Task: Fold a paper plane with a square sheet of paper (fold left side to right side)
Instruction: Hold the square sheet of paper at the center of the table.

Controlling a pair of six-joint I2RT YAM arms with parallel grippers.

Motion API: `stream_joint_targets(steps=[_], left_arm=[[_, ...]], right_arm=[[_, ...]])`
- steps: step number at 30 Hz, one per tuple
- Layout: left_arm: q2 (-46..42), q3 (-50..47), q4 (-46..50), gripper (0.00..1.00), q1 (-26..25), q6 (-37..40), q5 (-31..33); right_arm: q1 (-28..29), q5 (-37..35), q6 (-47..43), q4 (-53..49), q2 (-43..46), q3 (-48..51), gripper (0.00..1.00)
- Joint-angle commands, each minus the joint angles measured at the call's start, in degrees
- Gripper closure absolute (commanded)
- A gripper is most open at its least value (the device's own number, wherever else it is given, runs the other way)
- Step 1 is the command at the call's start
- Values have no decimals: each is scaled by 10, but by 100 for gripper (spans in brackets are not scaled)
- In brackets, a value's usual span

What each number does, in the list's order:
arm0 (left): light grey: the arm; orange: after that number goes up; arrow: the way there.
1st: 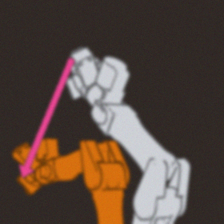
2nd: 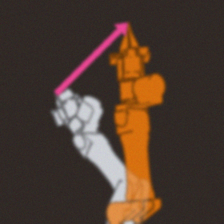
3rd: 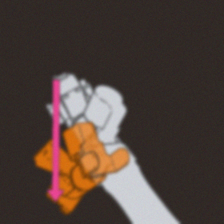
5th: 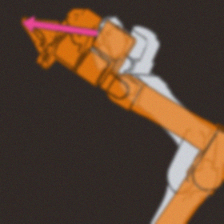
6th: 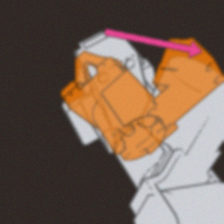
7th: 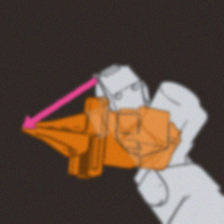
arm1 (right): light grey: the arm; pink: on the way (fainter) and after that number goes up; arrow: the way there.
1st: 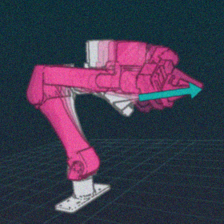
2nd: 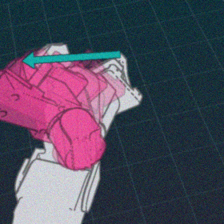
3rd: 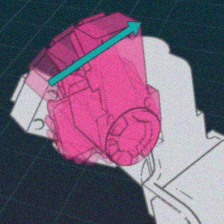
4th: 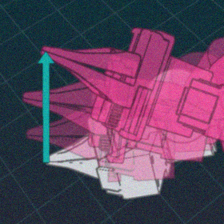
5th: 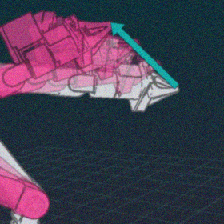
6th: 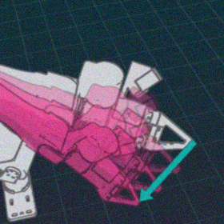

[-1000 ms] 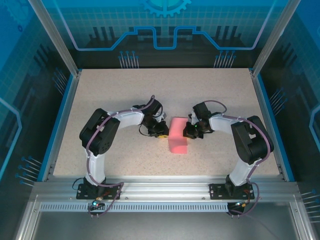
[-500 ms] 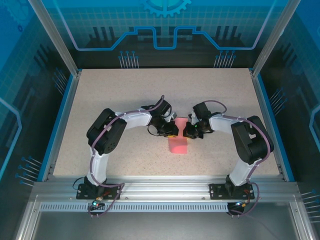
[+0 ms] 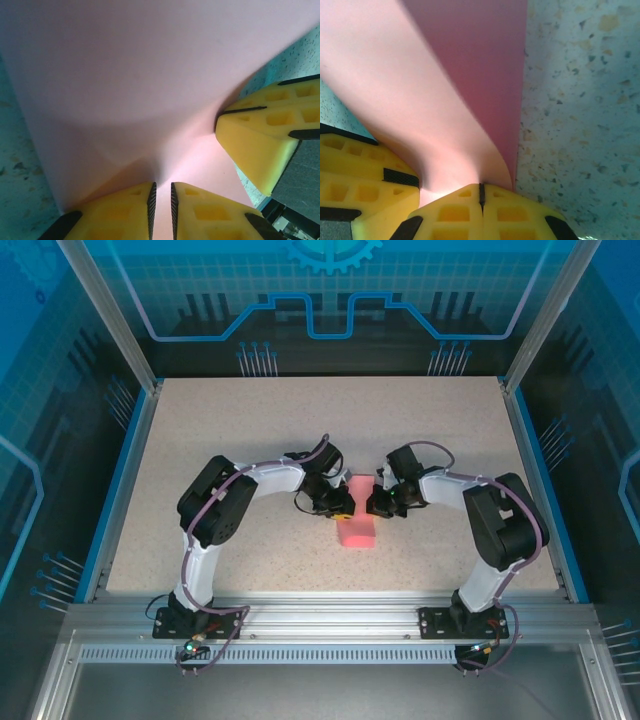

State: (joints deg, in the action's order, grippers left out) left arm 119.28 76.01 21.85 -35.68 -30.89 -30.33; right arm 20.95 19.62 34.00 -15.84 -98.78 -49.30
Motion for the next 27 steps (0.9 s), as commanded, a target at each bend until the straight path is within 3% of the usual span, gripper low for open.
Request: stream_joint_targets(steps=[1,11,27], left_arm=[[25,8,40,80,2,15,3],[27,8,44,80,2,15,7],[25,8,45,80,1,17,7]], right_arm=[[0,-7,-16,-13,12,17,99],[-5,13,-22,15,72,4,99],[3,29,-10,45,-42,-59,99]])
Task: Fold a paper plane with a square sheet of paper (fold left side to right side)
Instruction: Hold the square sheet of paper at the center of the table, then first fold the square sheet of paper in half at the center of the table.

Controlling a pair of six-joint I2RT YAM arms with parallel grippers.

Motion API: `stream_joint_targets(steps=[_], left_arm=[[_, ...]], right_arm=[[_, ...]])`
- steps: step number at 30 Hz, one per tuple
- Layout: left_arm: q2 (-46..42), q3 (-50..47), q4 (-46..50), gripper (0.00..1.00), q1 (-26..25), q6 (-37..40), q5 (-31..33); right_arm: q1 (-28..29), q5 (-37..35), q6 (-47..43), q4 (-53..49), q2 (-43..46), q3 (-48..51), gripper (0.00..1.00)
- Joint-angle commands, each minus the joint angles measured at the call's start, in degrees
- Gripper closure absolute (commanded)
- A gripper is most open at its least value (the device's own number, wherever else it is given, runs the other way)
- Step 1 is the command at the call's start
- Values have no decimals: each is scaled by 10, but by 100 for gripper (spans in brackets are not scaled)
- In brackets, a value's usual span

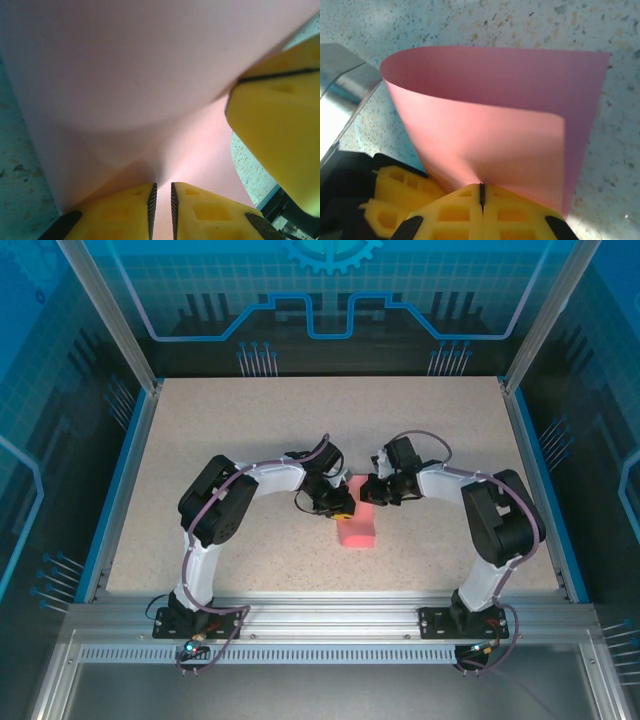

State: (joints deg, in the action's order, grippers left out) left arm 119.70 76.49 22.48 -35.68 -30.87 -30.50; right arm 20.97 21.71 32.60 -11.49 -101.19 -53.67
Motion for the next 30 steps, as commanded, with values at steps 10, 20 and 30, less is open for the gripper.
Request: stream_joint_targets(steps=[10,20,30], left_arm=[[13,-2,46,80,-2,25,8],[-18,-40,51,79,-10,36,4],[-43,-86,39,79,-21,33,-8]], right_arm=[[3,-39,13,-64,-68,-35,100],[-1,-61,21,-91,-81,-38,100],[-6,-61,21,-94,-83,-38,100]])
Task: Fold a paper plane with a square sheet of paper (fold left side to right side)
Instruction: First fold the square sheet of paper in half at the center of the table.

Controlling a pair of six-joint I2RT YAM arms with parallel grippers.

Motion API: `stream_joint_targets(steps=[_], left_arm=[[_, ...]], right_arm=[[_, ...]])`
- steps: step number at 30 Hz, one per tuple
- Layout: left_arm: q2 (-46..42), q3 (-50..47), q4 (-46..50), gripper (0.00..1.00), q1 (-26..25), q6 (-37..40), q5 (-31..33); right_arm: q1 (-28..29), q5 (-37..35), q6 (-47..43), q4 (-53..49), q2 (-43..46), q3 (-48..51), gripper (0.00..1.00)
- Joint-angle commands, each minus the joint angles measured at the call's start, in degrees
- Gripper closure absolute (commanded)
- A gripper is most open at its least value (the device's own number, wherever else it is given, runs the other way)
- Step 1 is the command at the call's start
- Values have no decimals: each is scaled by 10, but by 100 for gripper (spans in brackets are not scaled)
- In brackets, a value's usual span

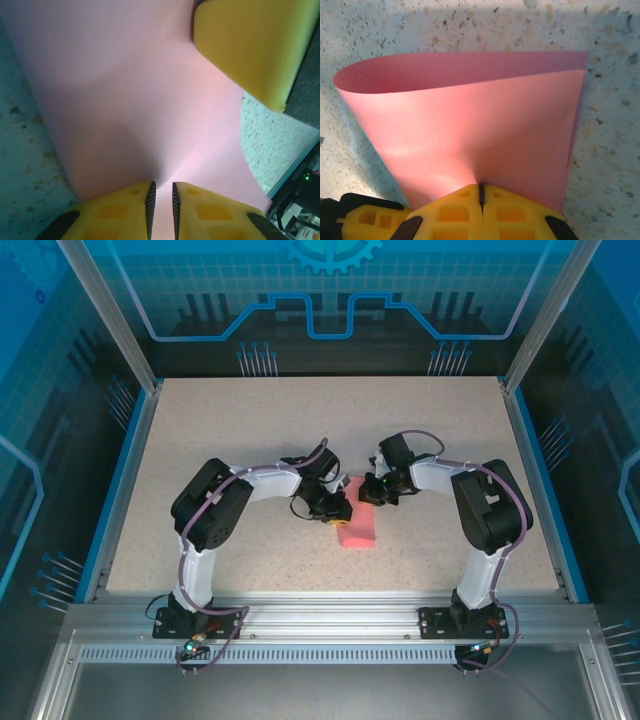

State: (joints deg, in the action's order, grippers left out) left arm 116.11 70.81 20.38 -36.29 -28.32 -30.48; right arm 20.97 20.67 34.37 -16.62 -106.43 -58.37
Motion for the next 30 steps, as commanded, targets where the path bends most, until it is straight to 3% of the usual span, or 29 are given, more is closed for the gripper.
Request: stream_joint_targets(steps=[1,30], left_arm=[[-9,-32,60,79,-16,8,-9],[-91,-130,34,79,-50,-11,-6]], right_arm=[[-7,-50,3,-44,-31,8,100],[-9,-47,1,-48,-39,9,100]])
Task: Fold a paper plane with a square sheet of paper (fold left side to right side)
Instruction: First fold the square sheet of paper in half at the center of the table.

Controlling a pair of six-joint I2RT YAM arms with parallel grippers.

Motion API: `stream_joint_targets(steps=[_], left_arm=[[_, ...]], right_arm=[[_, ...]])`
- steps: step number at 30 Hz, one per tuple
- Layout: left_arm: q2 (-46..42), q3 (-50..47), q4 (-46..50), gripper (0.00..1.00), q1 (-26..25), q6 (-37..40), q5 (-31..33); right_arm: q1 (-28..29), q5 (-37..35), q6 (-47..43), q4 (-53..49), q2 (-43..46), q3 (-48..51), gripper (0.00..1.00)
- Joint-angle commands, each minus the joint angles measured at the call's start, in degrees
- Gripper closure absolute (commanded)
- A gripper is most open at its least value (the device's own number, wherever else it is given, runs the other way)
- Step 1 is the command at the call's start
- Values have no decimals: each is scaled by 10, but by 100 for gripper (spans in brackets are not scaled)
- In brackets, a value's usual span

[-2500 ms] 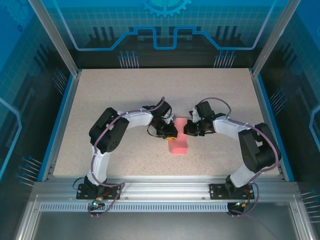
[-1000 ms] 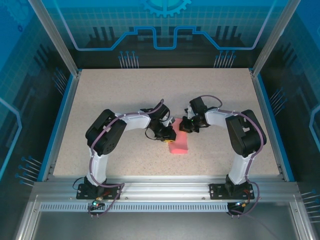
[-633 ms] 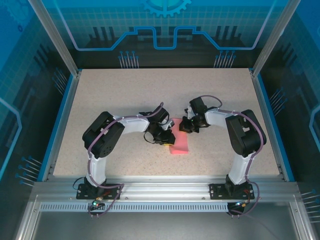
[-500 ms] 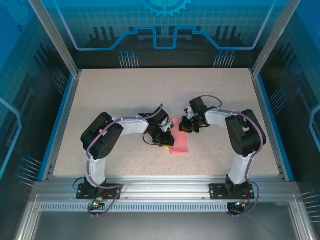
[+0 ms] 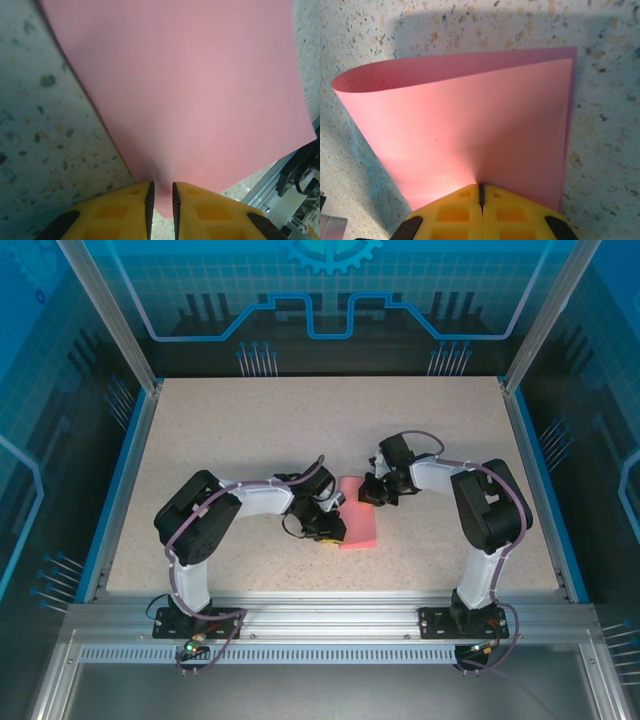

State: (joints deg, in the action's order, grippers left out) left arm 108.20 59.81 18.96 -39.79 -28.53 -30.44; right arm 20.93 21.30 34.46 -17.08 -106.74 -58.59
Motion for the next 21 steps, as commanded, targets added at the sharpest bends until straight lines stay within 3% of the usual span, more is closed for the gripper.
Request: stream_joint_targets(steps=[1,14,21], left_arm=[[-13,-21,49,79,-15,-9,-6],[-64,-23,43,79,2,-16,12],[-50,6,15,78,16,-9,-25]], right_arm=[[-10,-53,0,-44,-36,11,100],[-9,-52,-2,-45,-36,11,100],[-8,-51,-2,-45,-34,12,100]])
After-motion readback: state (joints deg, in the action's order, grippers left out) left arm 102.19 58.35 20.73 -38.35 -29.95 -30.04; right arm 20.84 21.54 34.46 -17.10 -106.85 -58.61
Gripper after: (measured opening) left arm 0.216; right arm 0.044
